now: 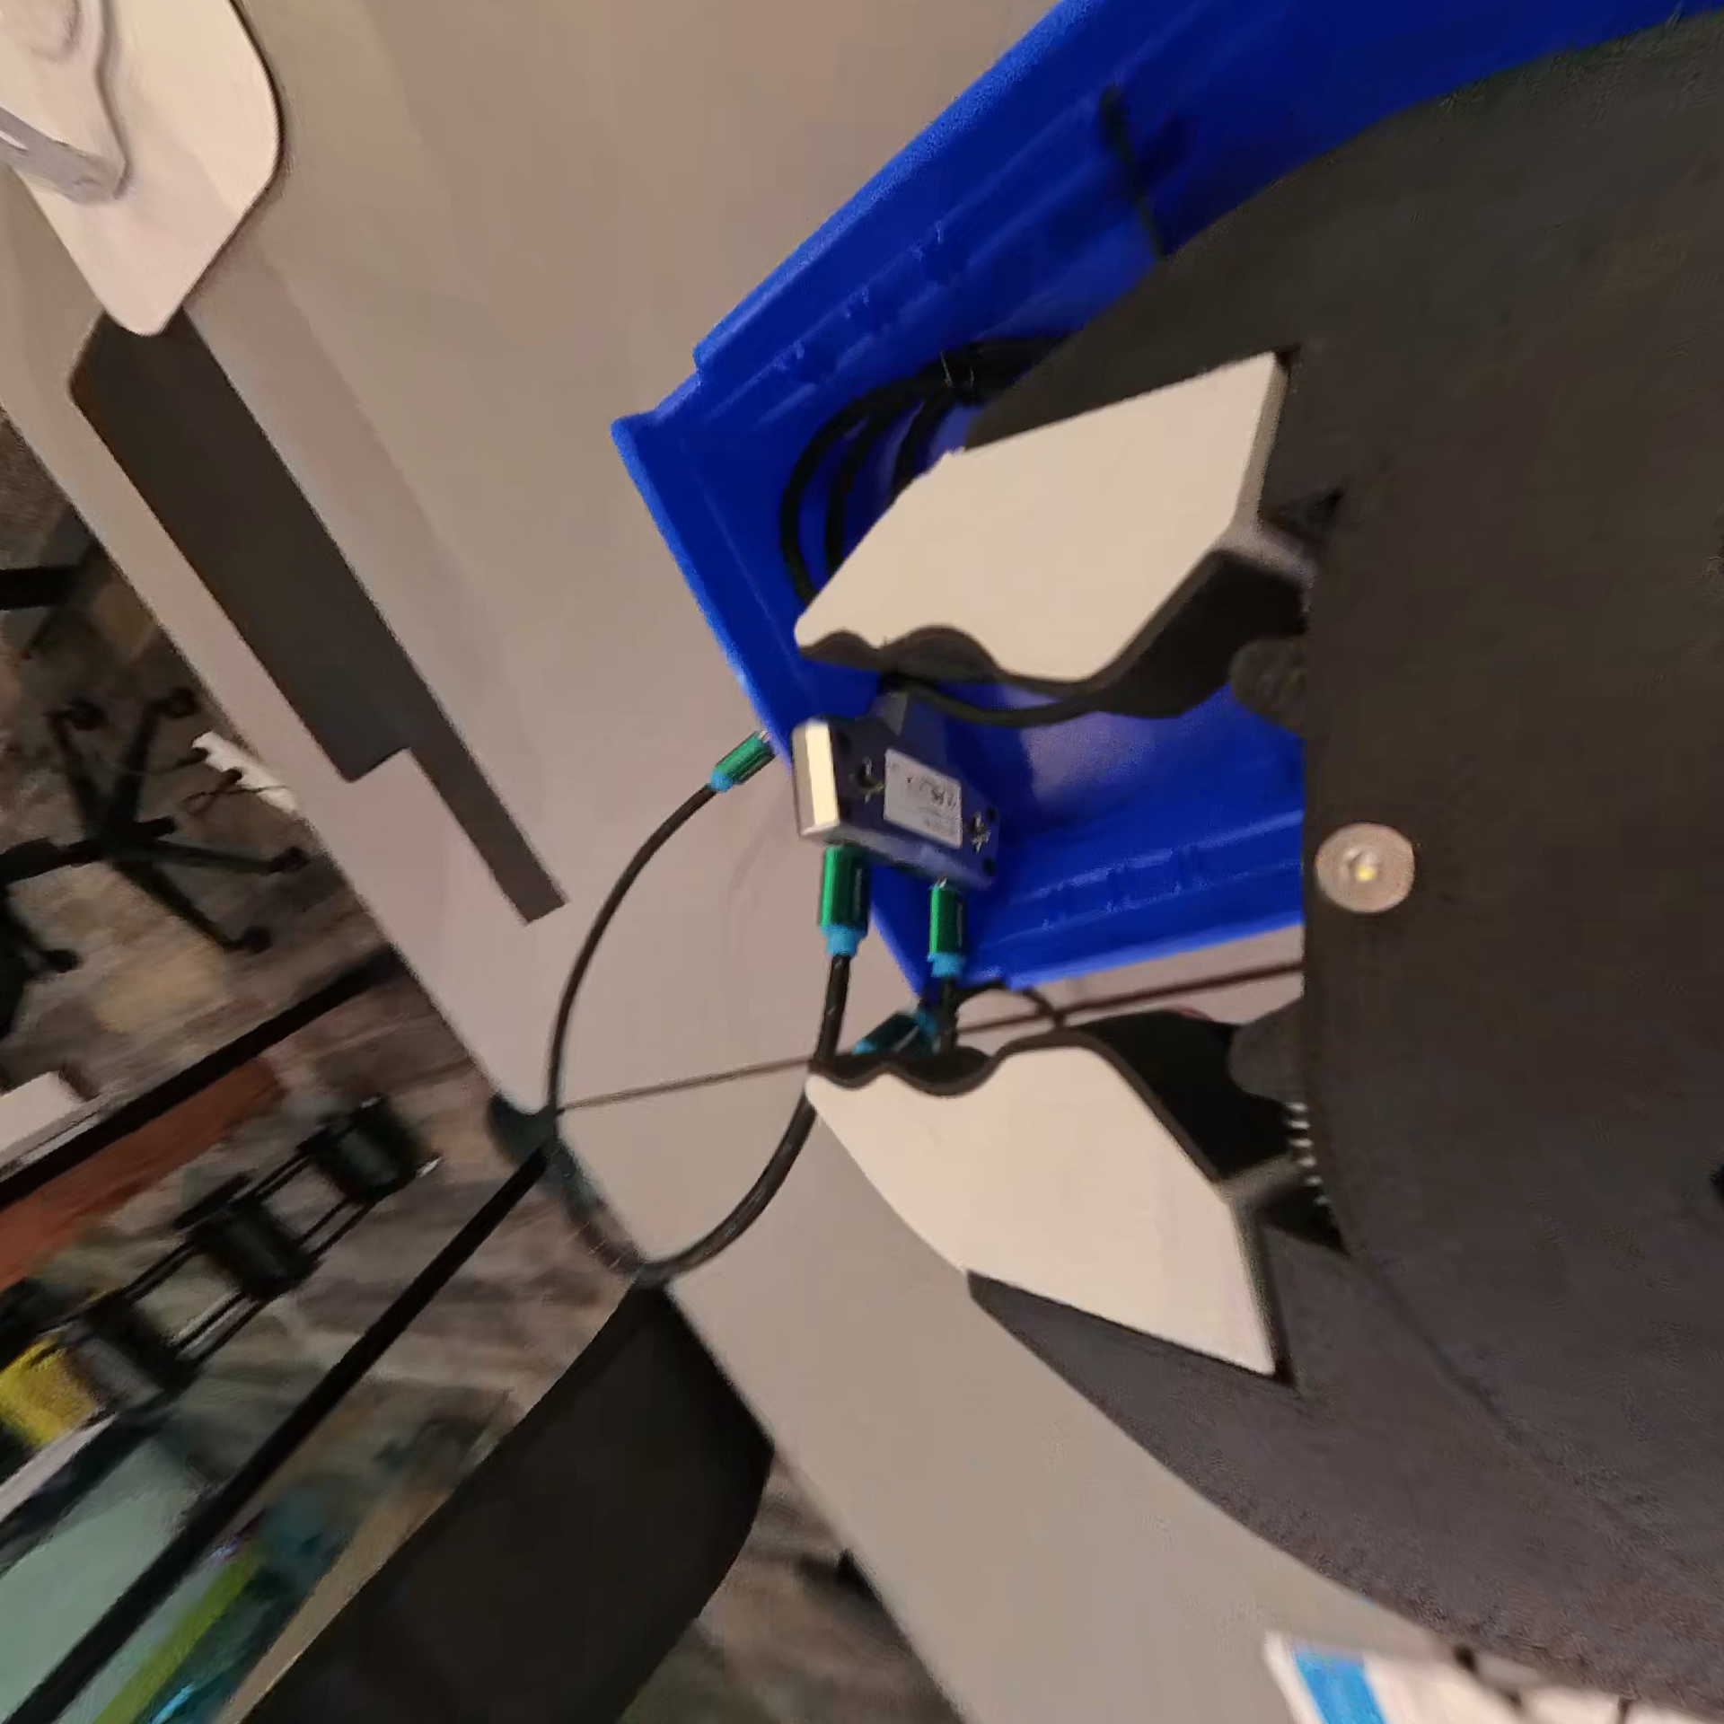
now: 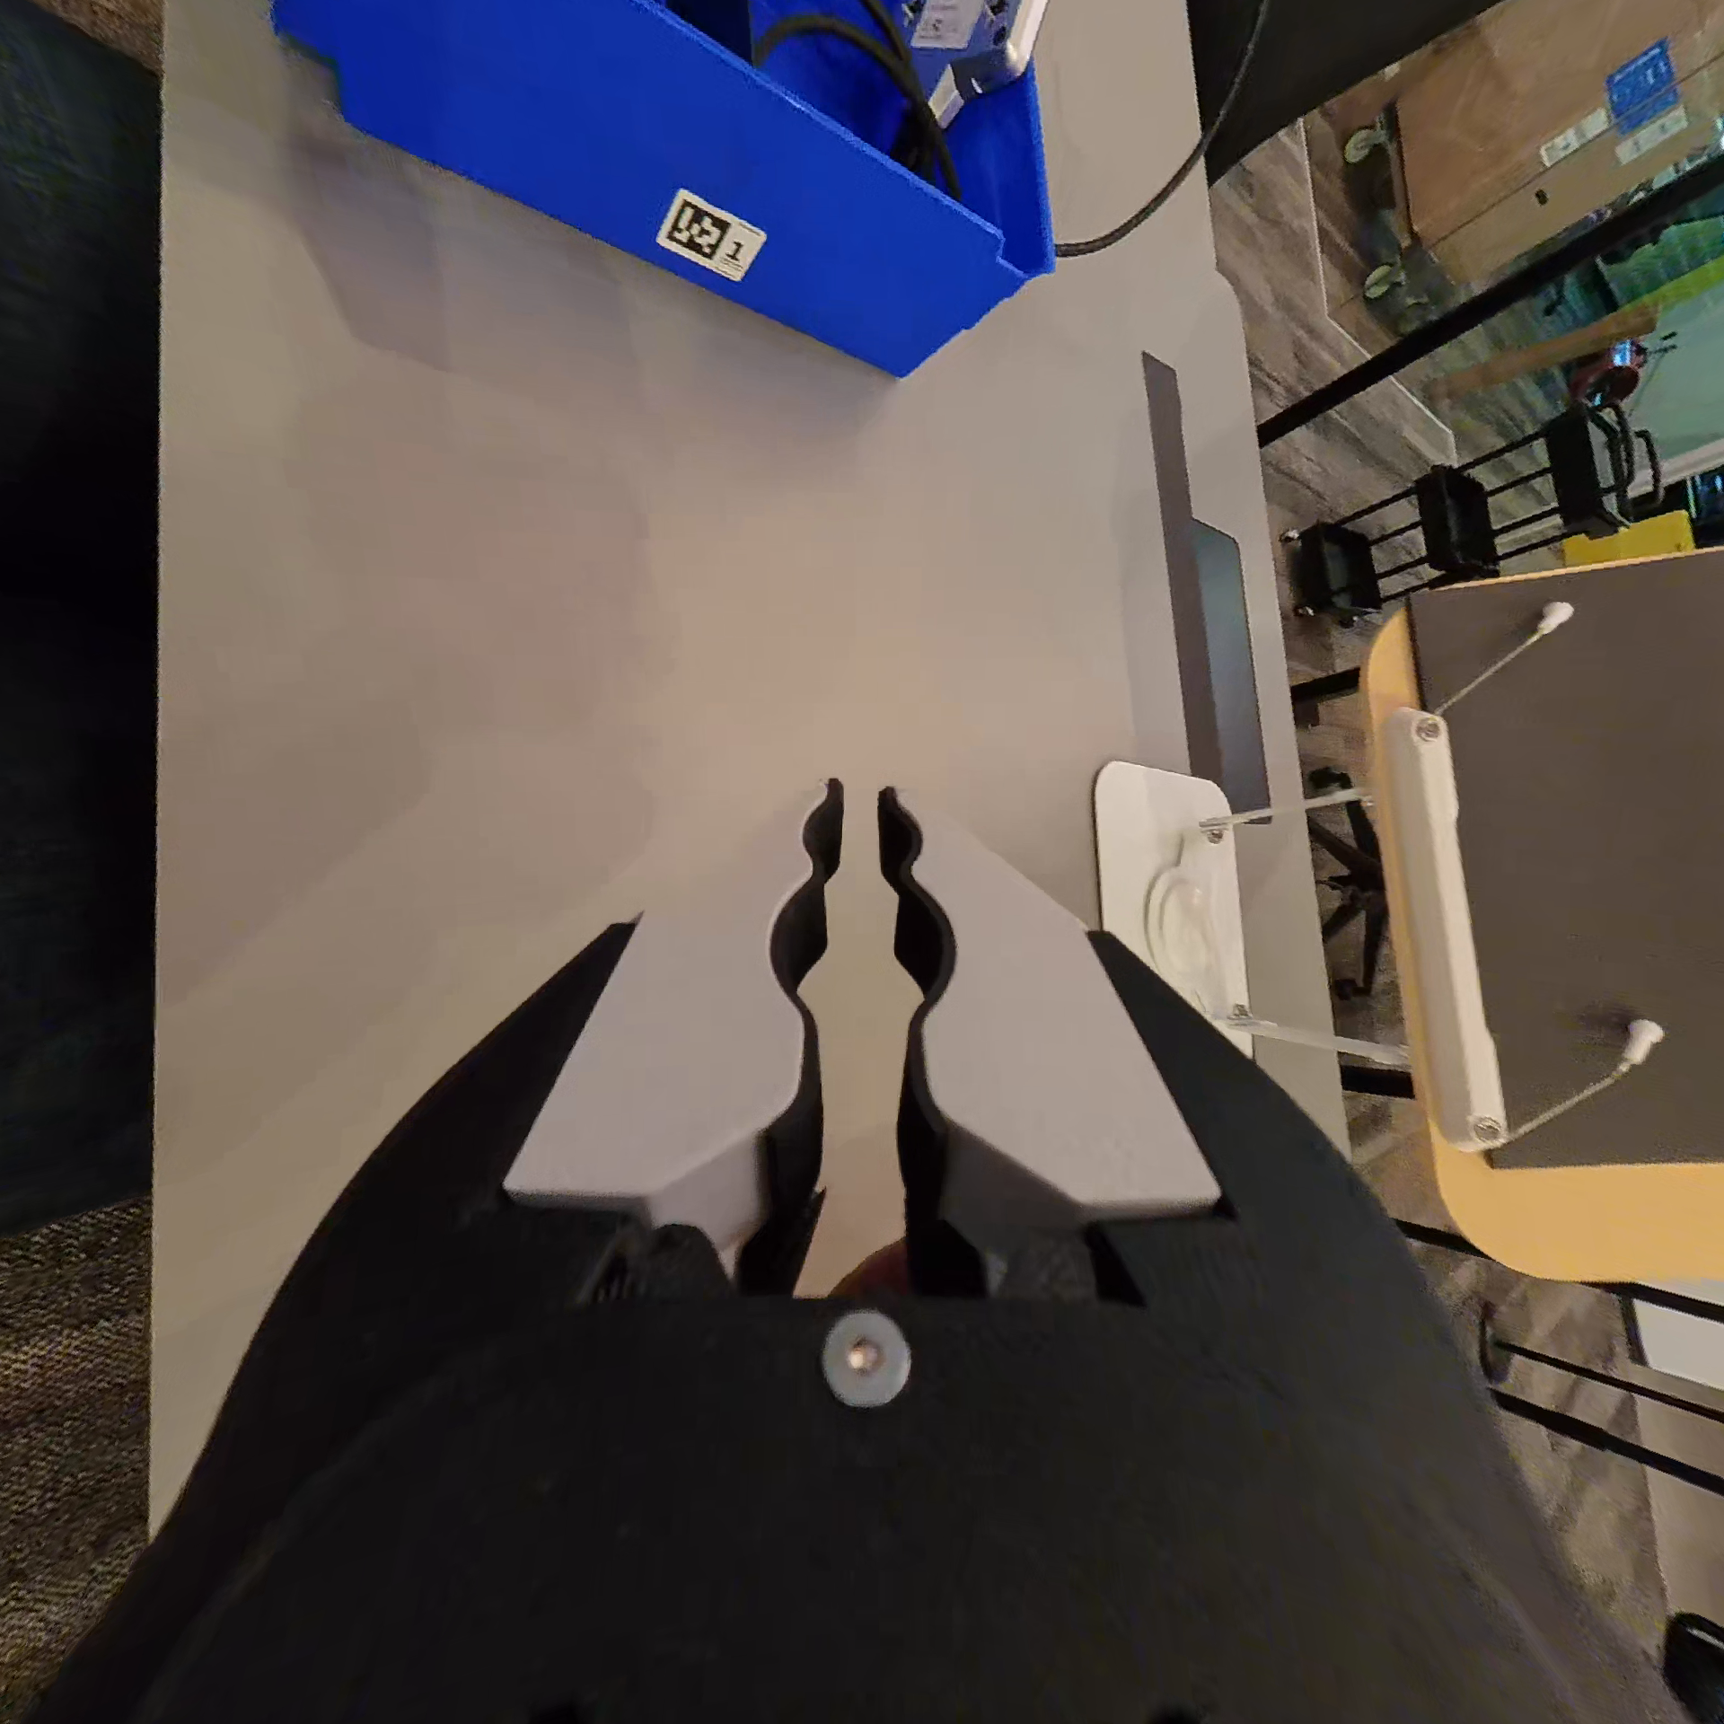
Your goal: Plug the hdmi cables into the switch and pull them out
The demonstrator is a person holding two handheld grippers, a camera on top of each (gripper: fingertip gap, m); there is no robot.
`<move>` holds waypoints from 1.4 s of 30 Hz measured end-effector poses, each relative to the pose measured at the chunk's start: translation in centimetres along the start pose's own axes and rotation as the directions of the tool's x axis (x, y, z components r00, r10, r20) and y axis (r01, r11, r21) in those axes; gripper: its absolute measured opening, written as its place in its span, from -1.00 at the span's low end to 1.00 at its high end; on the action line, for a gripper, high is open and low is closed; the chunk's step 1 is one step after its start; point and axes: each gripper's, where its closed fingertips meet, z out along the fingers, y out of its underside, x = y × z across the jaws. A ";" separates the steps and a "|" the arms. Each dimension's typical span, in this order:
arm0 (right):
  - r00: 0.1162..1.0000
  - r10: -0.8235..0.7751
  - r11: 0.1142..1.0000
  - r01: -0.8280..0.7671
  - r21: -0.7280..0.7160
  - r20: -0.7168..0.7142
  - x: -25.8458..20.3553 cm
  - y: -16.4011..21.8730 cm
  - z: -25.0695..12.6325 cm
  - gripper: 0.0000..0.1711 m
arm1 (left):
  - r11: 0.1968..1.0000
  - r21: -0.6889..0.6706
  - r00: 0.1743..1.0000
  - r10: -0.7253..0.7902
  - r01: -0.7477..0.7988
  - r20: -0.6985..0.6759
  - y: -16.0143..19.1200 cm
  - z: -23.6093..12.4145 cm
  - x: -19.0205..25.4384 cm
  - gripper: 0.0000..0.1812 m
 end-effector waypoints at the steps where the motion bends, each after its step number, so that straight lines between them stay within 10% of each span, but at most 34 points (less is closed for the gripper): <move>1: 1.000 0.006 1.000 -0.006 0.010 0.006 -0.3 -0.1 0.1 -0.95 | 0.998 -0.040 0.998 -0.044 0.042 -0.047 0.9 0.7 0.4 -0.06; 16: 0.999 0.039 0.996 -0.041 0.077 0.026 -2.2 -0.2 0.9 -0.93 | 0.952 -0.303 0.998 0.033 -0.048 -0.055 6.7 6.8 2.3 0.11; 42: 0.998 0.058 0.992 -0.061 0.113 0.032 -3.1 0.4 0.9 -0.93 | 0.983 -0.133 0.981 -0.106 0.128 0.164 5.4 8.8 -0.1 -0.06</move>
